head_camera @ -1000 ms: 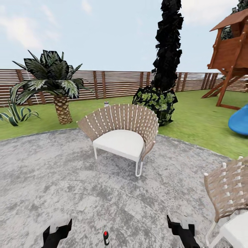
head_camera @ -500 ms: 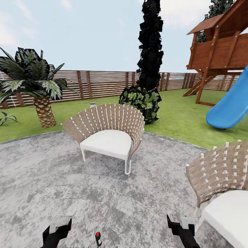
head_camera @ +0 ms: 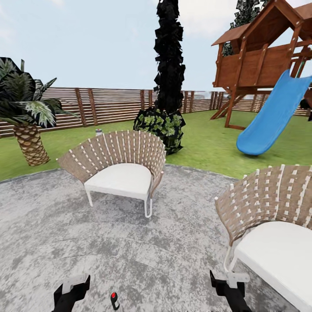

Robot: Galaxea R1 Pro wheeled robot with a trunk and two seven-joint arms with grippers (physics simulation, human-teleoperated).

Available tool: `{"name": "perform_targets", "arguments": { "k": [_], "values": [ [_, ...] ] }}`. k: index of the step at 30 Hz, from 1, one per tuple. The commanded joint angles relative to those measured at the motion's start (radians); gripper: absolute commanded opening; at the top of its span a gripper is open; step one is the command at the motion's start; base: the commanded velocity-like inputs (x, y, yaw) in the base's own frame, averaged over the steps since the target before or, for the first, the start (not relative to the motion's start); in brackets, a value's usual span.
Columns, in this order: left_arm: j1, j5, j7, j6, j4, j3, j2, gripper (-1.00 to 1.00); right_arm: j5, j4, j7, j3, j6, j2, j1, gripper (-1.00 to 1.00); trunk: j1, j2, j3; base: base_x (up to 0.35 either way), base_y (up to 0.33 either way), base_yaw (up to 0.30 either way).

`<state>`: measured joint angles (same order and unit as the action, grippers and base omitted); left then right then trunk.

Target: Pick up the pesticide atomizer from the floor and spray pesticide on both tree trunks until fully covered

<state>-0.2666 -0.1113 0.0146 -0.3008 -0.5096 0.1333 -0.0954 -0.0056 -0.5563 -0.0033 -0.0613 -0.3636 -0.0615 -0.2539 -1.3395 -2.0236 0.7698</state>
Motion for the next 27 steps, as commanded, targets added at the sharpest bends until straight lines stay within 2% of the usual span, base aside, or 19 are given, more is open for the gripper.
{"name": "perform_targets", "arguments": {
  "k": [1, 27],
  "values": [
    [0.000, -0.010, 0.001, -0.003, 0.000, -0.003, 0.000, 1.00, -0.001, 0.001, 0.000, -0.001, -0.003, 0.000, -0.001, 1.00, 0.000, 0.000, 0.002, 0.000, 0.000, -0.206],
    [0.000, -0.017, 0.001, -0.003, 0.000, -0.003, -0.001, 1.00, -0.001, -0.004, 0.000, -0.002, -0.003, 0.001, -0.001, 1.00, 0.000, 0.000, 0.041, -0.015, 0.011, -0.123]
  ]
}}
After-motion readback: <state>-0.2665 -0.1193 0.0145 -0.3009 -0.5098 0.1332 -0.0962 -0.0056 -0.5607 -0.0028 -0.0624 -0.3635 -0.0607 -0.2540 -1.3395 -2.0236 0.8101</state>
